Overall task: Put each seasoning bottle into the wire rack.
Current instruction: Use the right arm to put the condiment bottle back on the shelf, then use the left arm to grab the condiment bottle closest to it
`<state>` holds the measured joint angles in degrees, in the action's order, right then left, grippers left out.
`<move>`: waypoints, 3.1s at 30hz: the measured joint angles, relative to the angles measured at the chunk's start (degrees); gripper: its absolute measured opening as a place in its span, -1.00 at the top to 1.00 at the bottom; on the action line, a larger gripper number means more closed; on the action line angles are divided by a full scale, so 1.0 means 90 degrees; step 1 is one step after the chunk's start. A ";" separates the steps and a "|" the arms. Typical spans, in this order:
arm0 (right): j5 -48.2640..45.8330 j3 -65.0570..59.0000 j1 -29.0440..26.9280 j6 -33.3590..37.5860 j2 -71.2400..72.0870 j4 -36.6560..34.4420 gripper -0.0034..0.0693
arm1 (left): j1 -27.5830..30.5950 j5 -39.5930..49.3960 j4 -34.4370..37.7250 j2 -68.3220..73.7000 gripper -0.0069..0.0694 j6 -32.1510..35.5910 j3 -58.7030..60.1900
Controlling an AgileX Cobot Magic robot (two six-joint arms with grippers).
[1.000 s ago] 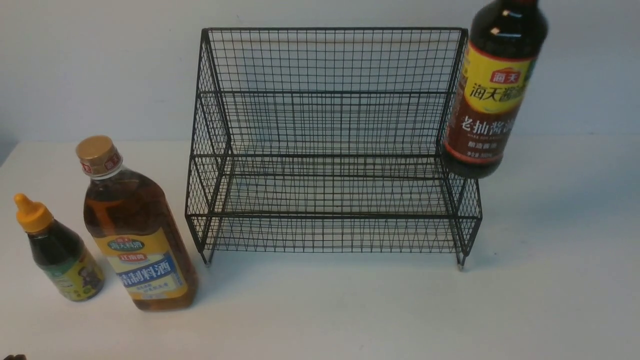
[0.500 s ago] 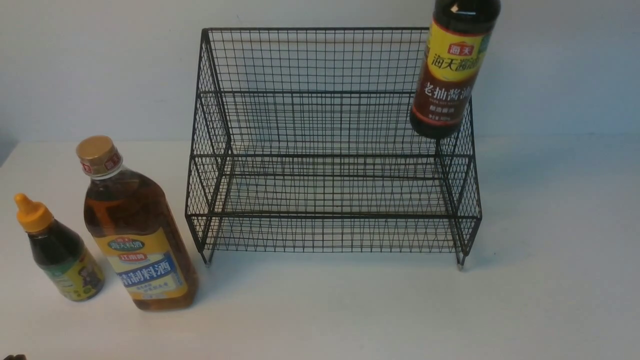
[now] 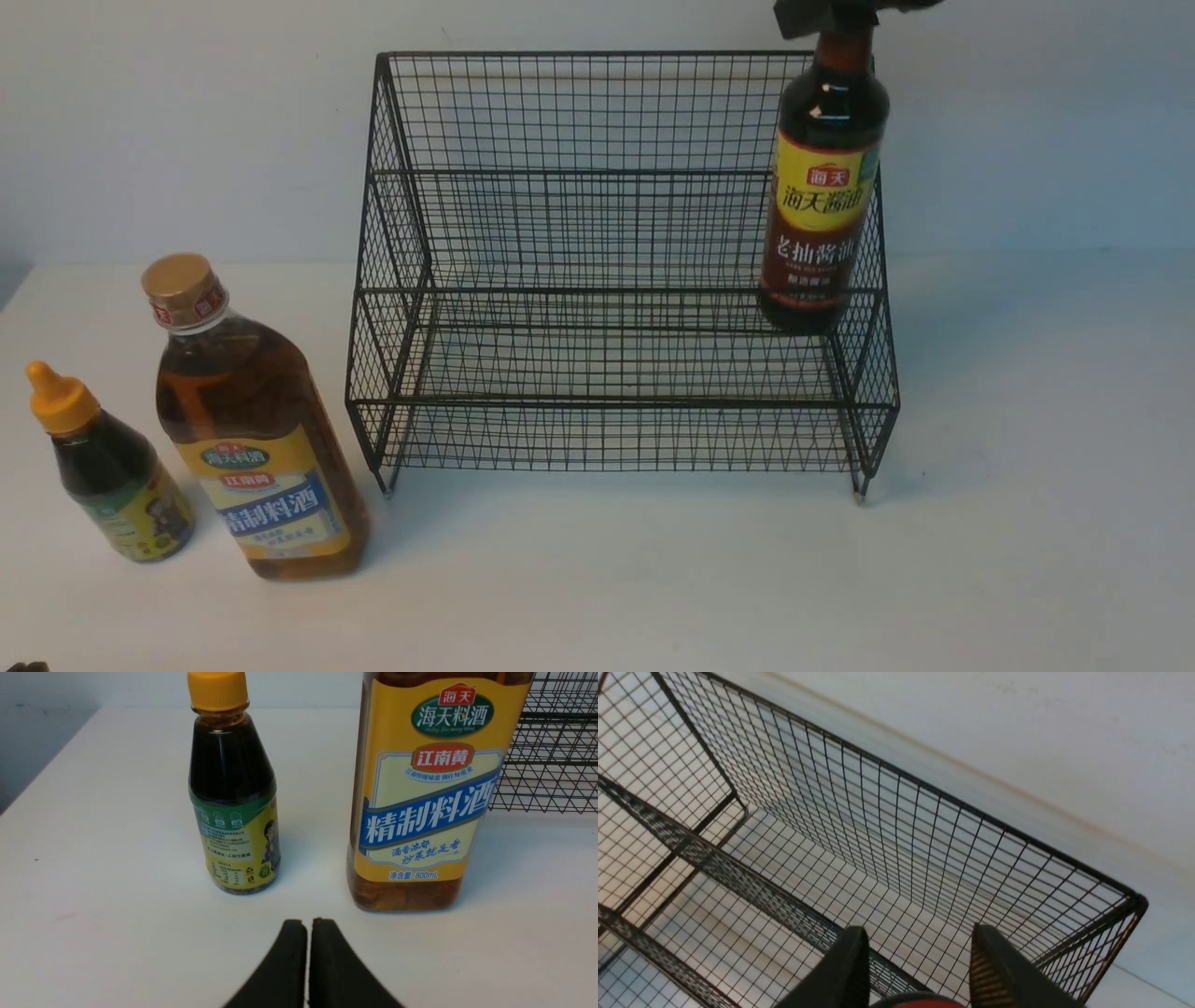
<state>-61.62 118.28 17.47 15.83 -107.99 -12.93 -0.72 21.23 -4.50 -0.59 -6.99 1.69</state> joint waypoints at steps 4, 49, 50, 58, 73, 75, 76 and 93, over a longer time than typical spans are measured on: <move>-0.0446 0.0000 0.0000 -0.0310 -0.0074 0.0251 0.17 | 0.0000 0.0000 0.0000 0.0000 0.83 0.0000 0.0000; -0.1308 -0.2225 0.0005 -0.1623 0.5982 0.1360 0.90 | 0.0000 0.0000 0.0000 0.0000 0.83 0.0000 0.0000; -0.1283 -0.2900 0.0005 -0.1623 0.6455 0.1505 0.92 | 0.0000 0.0000 0.0000 0.0000 0.83 0.0000 0.0000; 0.2594 -0.7874 0.0005 -0.1622 0.9692 0.1767 0.95 | 0.0000 0.0000 0.0000 0.0000 0.83 0.0000 0.0000; 0.7584 -1.1330 0.0005 -0.1622 1.0434 0.2269 0.95 | 0.0000 0.0000 0.0000 0.0000 0.83 0.0000 0.0000; 0.7529 -1.1450 0.0005 -0.1622 1.0434 0.2269 0.95 | 0.0000 0.0000 0.0000 0.0000 0.83 0.0000 0.0000; 0.7476 -1.1488 0.0005 -0.1622 1.0434 0.2269 0.95 | 0.0000 0.0000 0.0000 0.0000 0.83 0.0000 0.0000; 0.6337 -1.1856 -0.0026 -0.1601 1.0627 0.2288 0.95 | 0.0000 0.0000 0.0000 0.0000 0.83 0.0000 0.0000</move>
<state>-4.59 11.57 17.24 1.42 -12.35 7.67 -0.72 21.23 -4.50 -0.59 -6.99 1.69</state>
